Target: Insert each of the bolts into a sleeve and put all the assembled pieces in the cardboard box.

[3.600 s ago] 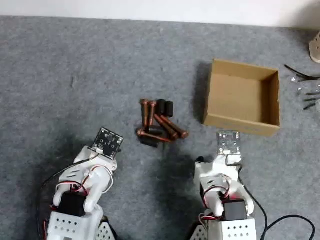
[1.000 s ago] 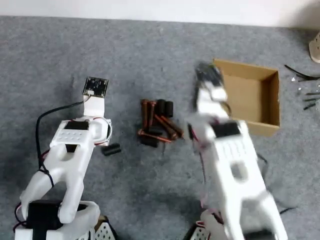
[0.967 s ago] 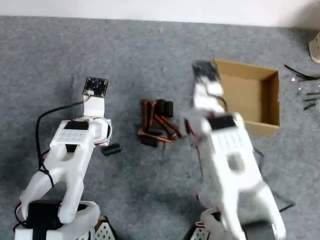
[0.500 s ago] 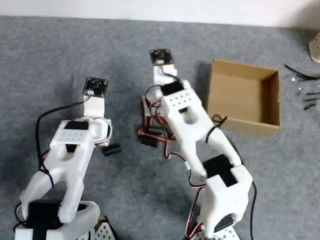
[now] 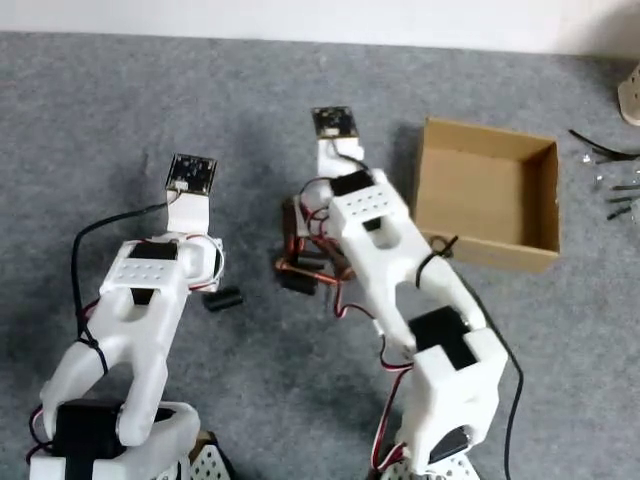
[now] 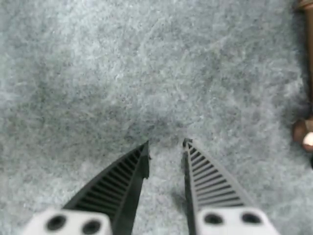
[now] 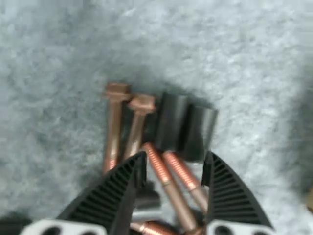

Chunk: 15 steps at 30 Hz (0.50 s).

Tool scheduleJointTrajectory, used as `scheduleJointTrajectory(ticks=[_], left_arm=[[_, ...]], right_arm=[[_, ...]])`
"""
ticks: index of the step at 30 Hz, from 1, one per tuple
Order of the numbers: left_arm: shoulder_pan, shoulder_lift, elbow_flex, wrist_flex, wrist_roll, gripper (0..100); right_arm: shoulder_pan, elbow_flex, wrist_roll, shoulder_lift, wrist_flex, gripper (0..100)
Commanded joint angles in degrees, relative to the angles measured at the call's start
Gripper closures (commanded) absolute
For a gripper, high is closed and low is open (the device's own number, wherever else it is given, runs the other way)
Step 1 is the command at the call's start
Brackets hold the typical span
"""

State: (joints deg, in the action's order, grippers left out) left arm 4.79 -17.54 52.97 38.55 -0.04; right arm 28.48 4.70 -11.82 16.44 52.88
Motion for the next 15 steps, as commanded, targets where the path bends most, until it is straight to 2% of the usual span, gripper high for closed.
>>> scheduleJointTrajectory(ticks=[1, 9, 15], left_arm=[[0.4, -0.2, -0.3, -0.9, 0.4, 88], [0.3, -0.2, -0.2, -0.9, 0.4, 88], [0.3, -0.2, -0.2, -0.9, 0.4, 88]], right_arm=[[-2.9, -0.2, -0.6, -0.3, -1.2, 82.8], [-3.9, -0.8, -0.4, 8.2, -3.3, 82.8], [-4.2, -6.5, -0.4, 13.1, -3.2, 82.8]])
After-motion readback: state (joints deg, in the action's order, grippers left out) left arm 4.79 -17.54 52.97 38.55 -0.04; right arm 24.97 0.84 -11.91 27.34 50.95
